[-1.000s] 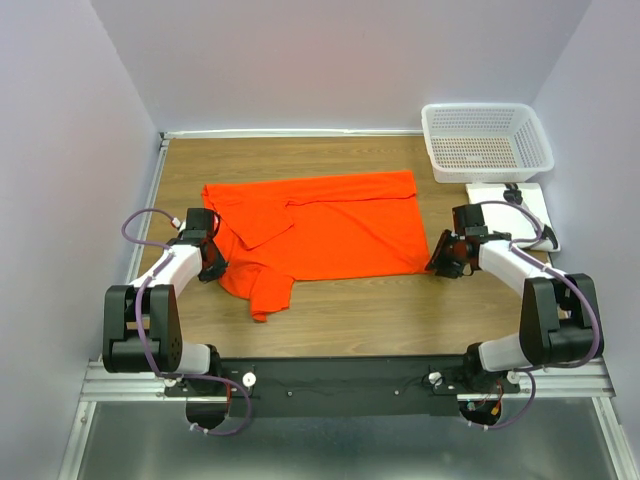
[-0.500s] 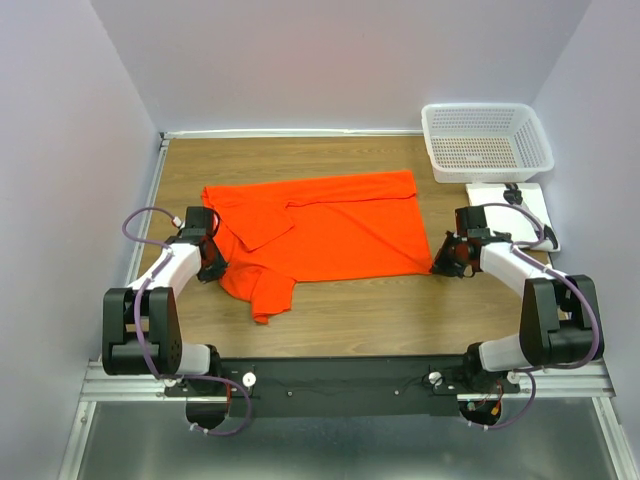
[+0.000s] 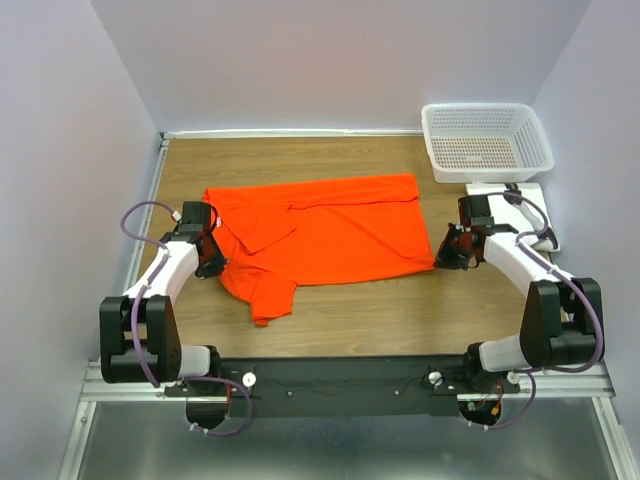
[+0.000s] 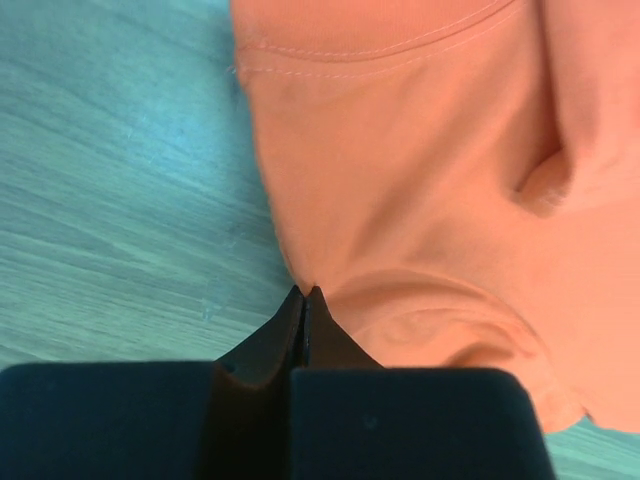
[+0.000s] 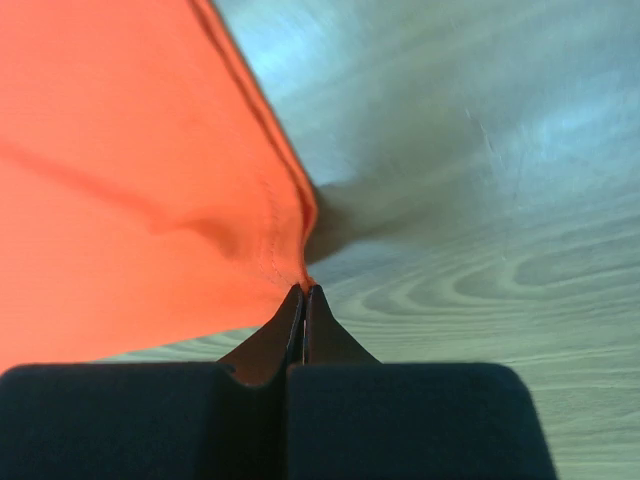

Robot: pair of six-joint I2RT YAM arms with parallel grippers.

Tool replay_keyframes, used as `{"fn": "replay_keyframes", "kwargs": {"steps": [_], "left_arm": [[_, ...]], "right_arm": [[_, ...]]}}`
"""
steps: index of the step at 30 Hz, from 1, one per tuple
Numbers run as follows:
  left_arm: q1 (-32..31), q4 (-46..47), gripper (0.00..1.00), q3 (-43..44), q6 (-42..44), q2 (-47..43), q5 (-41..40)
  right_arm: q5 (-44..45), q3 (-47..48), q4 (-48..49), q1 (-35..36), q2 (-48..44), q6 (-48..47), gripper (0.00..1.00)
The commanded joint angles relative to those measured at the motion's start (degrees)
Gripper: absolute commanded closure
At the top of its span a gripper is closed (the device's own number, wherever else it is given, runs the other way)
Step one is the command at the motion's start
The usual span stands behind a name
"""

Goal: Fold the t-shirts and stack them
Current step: Fold the tshirt

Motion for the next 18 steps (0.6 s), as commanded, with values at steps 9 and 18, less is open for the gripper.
{"fn": "replay_keyframes", "kwargs": {"steps": [9,18], "left_arm": [[1.2,-1.5,1.0,8.9,2.4,2.9,4.2],[3.0,-1.6,1.0,13.0,3.9,5.9,4.9]], "right_arm": [[-1.3,13.3,-5.8,-0.5,5.9,-3.7,0.99],[-0.7,20.8,-7.0,-0.5,10.7,-5.0,1.0]]}}
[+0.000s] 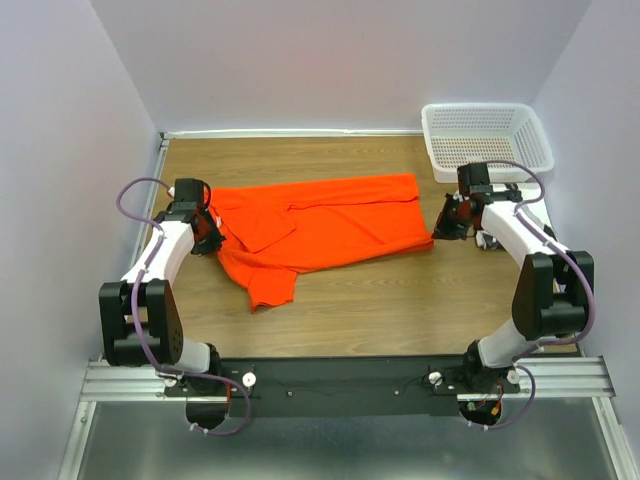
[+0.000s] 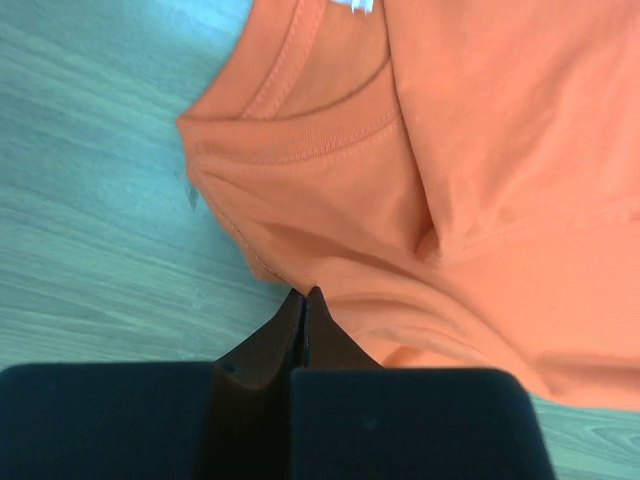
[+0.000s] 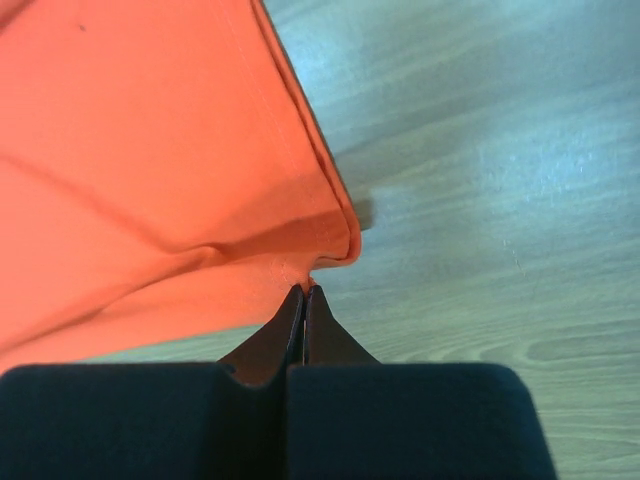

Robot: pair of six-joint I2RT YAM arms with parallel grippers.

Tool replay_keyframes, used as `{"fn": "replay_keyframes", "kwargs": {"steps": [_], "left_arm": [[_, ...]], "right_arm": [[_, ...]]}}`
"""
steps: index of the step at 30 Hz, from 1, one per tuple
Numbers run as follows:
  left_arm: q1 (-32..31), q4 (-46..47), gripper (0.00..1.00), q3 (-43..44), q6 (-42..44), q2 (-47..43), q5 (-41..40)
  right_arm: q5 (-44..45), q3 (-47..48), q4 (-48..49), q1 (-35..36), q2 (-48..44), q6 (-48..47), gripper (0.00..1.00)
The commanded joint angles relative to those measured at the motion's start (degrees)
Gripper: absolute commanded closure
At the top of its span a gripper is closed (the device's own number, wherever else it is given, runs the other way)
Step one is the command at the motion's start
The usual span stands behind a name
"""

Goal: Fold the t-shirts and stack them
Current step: Fold the tshirt

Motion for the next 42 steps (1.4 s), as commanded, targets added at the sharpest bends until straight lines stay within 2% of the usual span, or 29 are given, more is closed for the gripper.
{"fn": "replay_keyframes", "kwargs": {"steps": [1,15,24,42], "left_arm": [[1.1,-0.4,1.0,2.5,1.5,1.4,1.2],[3.3,2.7,1.0,5.2,1.2,6.7,4.4],[4.0,2.0,1.0,9.2,1.5,8.1,4.2],[4.3,7.7,1.0,11.3,0.8,14.6,4.5]], "right_arm": [[0.1,4.2,-1.8,-0.5,2.3,-1.5,0.99],[0.9,14.4,-2.1,-1.0,12.3,-1.8,0.99],[1.8,16.3,-2.1,-1.2,14.3,-1.4,1.0],[4.1,20.7,-1.4,-2.0,19.8,-1.3,0.99]]}}
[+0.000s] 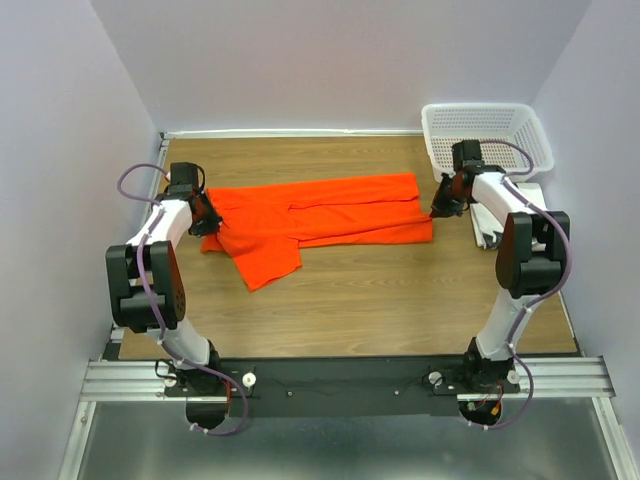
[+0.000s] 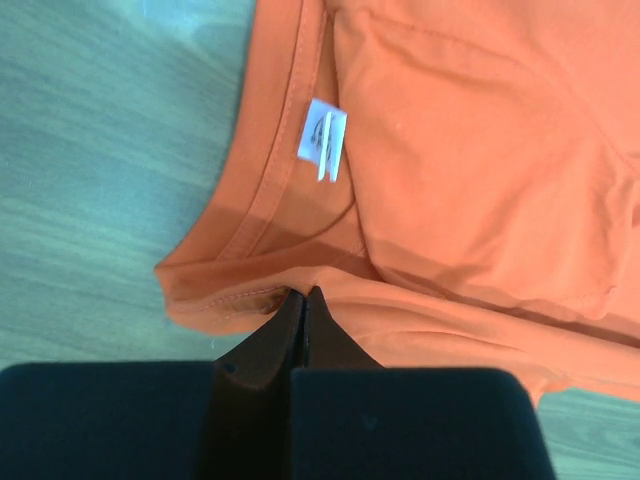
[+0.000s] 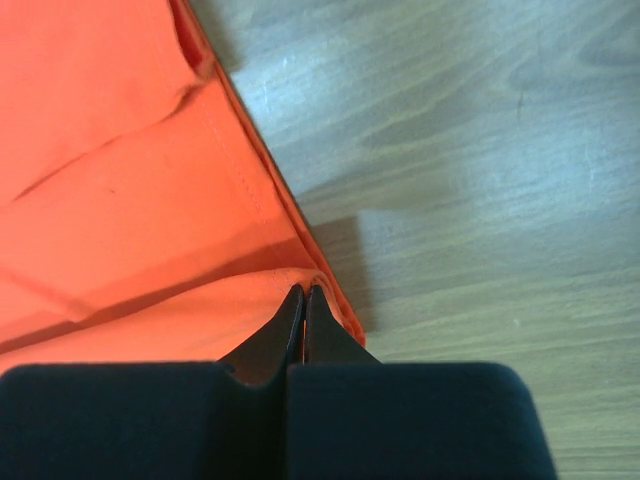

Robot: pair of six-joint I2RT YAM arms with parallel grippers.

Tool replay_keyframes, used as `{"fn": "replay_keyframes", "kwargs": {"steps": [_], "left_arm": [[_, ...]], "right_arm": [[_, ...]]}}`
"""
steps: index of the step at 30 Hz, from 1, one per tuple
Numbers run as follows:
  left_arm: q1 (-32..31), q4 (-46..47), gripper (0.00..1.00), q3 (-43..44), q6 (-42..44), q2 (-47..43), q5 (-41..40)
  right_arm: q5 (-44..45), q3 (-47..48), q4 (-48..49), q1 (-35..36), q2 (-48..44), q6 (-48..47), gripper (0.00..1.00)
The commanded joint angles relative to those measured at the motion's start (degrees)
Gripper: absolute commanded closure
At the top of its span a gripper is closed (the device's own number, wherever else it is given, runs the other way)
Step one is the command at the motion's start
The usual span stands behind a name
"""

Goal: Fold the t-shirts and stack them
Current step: Fold the tshirt

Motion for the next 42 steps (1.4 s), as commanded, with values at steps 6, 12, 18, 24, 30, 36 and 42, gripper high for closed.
{"fn": "replay_keyframes", "kwargs": {"steps": [6,12,18,24,30,36,42], "left_arm": [[0.9,3.1,1.0,2.1,0.0,2.2,-0.5],[0.9,2.9,1.0,2.9,0.2,1.6,-2.0],[1.0,2.9,1.0,4.6,1.1,3.8,-4.6],[1.0,3.7,0.98,4.4,0.9,5.6,-5.7],[0.9,3.9,0.65,4.1,0.0,4.9,-6.8],[0.2,3.1,0.32,3.4,0.3,-2.0,-10.1],[-6.1,0.0,0.31,-4.1,-0.3,-12.1,-14.2]], "right_arm": [[2.9,4.0,0.2,-0.7,3.5,-0.1,0.99],[2.5,5.4,0.4,-0.7,4.4,-0.2,0.99],[0.3,7.6,0.6,-0.7,6.9,-1.1,0.99],[-0.5,8.3,1.0,-0.8,9.4,-1.2,0.99],[-1.0,8.9,1.4,-0.6,9.8,-2.2,0.8],[-1.3,7.6,1.3,-0.3,3.8,-3.4,0.49],[-3.2,1.9,1.3,0.7,-4.7,-4.7,0.36]]}}
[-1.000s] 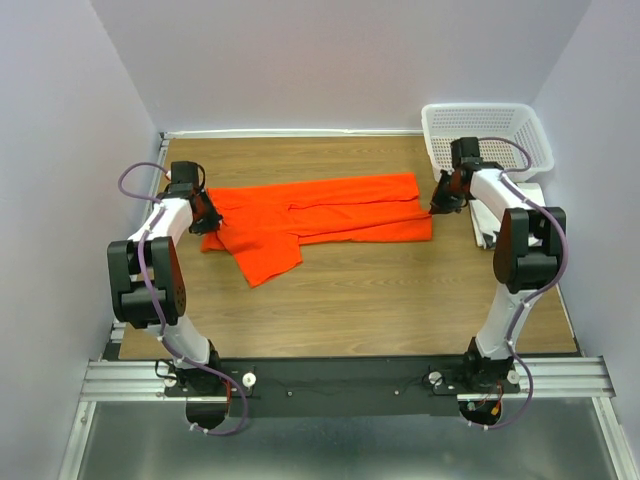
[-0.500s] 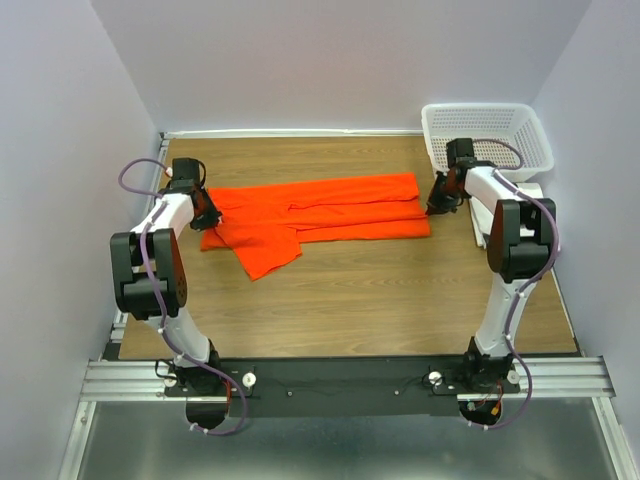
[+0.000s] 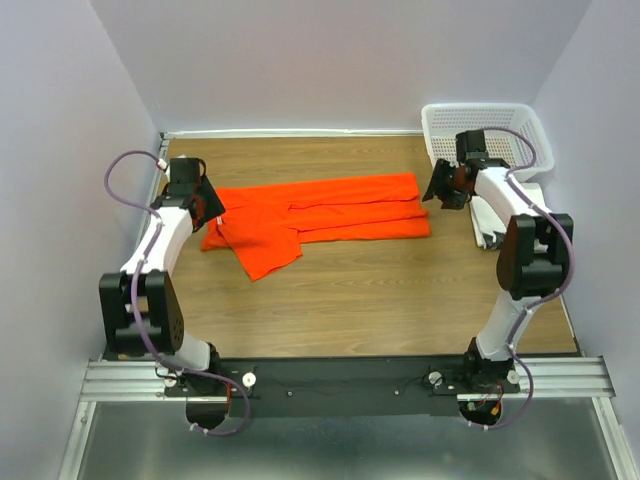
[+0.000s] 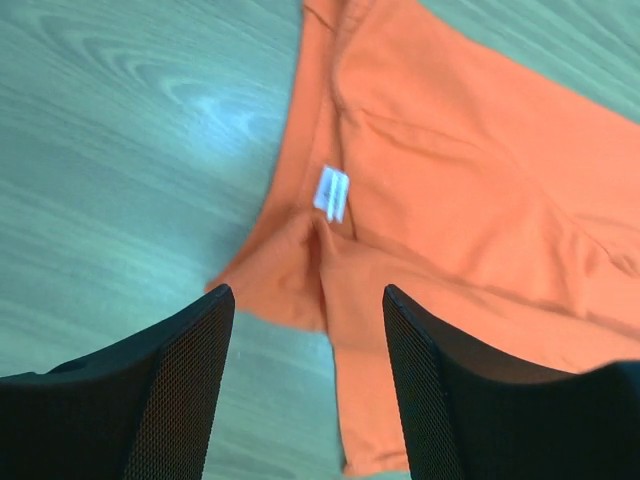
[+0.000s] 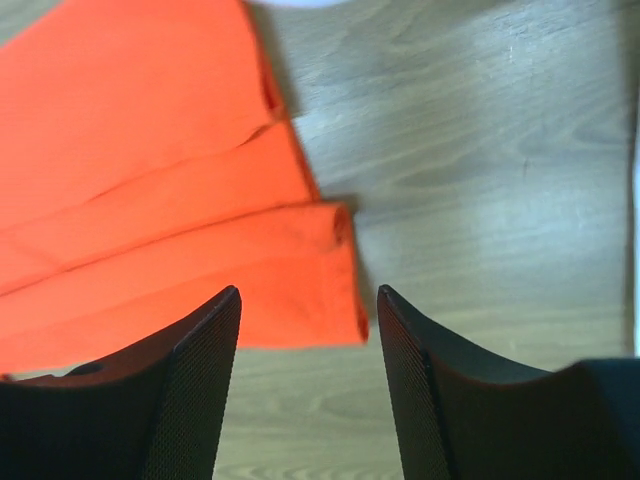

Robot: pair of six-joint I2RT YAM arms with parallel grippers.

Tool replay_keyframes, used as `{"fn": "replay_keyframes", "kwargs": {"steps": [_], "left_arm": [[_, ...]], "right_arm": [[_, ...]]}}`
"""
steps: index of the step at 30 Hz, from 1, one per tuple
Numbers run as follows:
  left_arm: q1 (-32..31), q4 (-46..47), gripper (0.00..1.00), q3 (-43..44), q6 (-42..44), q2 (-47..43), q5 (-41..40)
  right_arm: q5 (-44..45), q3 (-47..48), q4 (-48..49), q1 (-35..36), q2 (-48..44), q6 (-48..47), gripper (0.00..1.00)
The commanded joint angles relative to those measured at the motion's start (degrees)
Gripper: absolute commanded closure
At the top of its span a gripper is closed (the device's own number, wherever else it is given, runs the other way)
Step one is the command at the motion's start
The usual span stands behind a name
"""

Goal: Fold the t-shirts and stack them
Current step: Fold the tshirt

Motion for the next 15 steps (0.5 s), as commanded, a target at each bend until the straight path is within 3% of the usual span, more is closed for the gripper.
{"fn": "replay_keyframes", "kwargs": {"steps": [1,6,15], "left_arm": [[-7.2,-3.5,0.31,-4.8,-0.5,-7.1,-5.1],[-18.6,-5.8,0.31,-14.0,-4.8,-11.0,-5.5],[-26.9,-4.1,0.45,-18.1,-9.3,-7.0,-6.1]], "right_arm": [[-2.3,-4.3,0.5,0.9,-7.6,-1.6,0.34],[-3.6,-11.5,0.6,3.4,-13.0,-1.5,0.32],[-4.7,-19.0,1.4,4.9,-17.8,-1.5,0.32]]}}
